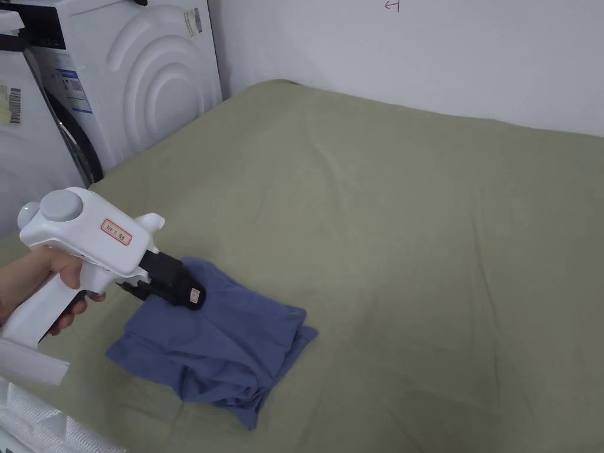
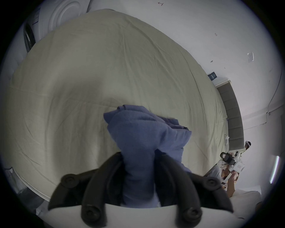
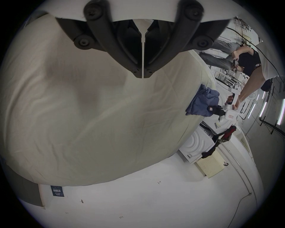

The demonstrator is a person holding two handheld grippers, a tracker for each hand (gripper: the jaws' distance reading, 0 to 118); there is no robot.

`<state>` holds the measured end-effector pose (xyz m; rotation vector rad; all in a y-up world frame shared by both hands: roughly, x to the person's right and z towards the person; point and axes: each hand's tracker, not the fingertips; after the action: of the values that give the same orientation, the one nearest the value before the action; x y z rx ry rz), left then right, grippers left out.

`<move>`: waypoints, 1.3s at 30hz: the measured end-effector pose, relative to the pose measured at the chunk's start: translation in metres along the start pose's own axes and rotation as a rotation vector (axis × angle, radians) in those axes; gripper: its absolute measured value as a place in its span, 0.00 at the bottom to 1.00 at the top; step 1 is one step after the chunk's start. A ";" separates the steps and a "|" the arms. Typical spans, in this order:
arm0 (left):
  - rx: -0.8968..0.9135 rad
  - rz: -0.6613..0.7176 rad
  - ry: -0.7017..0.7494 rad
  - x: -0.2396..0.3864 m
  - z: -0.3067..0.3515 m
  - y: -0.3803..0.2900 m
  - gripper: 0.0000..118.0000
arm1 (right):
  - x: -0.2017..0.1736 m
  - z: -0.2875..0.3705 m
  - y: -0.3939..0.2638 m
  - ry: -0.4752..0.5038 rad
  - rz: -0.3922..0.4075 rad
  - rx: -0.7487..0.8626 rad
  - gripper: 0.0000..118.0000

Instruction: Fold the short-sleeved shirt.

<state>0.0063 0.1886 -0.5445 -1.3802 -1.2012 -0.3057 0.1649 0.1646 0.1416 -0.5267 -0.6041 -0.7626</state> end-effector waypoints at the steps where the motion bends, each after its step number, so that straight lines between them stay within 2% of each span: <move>1: 0.024 -0.019 0.024 0.000 -0.002 0.002 0.59 | 0.001 -0.001 0.002 0.003 0.004 0.001 0.04; 2: 0.044 -0.029 0.057 0.001 -0.005 0.003 0.83 | 0.000 0.000 0.004 -0.002 0.009 0.002 0.04; 3: 0.067 -0.030 0.107 0.017 0.005 -0.015 1.00 | 0.000 0.000 0.005 -0.003 0.016 0.008 0.04; 7: 0.133 0.041 0.163 0.021 0.026 -0.029 0.99 | 0.000 0.005 0.010 0.025 0.028 0.029 0.04; 8: 0.159 0.036 0.204 0.025 0.031 -0.034 0.94 | -0.001 0.006 0.010 0.027 0.032 0.040 0.04; 9: 0.217 0.042 0.251 0.033 0.037 -0.041 0.75 | -0.001 0.006 0.010 0.018 0.040 0.053 0.04; 10: 0.271 0.029 0.284 0.040 0.044 -0.047 0.46 | -0.002 0.008 0.011 0.012 0.054 0.064 0.04; 11: 0.336 0.034 0.325 0.045 0.053 -0.056 0.08 | -0.004 0.009 0.012 0.005 0.078 0.075 0.04; 12: 0.375 0.038 0.356 0.057 0.057 -0.065 0.00 | -0.006 0.011 0.013 -0.023 0.111 0.101 0.04; 14: 0.453 0.005 0.405 0.084 0.058 -0.081 0.00 | -0.013 0.017 0.015 -0.100 0.188 0.162 0.04; 16: 0.484 0.016 0.314 0.107 0.063 -0.102 0.00 | -0.018 0.025 0.018 -0.135 0.227 0.216 0.04; 18: 0.546 -0.094 0.389 0.159 0.052 -0.125 0.00 | -0.020 0.035 0.021 -0.209 0.278 0.292 0.04; 23: 0.727 -0.184 0.261 0.275 0.026 -0.174 0.00 | -0.031 0.074 0.027 -0.383 0.382 0.450 0.04; 27: 0.877 -0.344 0.287 0.377 -0.005 -0.221 0.00 | -0.035 0.114 0.028 -0.438 0.388 0.550 0.04; 31: 0.966 -0.384 0.215 0.451 -0.016 -0.251 0.00 | -0.036 0.152 0.023 -0.463 0.405 0.601 0.04; 34: 0.991 -0.464 0.204 0.482 -0.020 -0.265 0.00 | -0.037 0.178 0.019 -0.484 0.390 0.642 0.04; 39: 1.008 -0.487 0.201 0.506 -0.019 -0.272 0.00 | -0.038 0.204 0.020 -0.504 0.376 0.688 0.05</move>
<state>0.0212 0.3352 0.0112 -0.1778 -1.2395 -0.1263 0.0958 0.3239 0.2569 -0.1719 -1.1373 -0.0279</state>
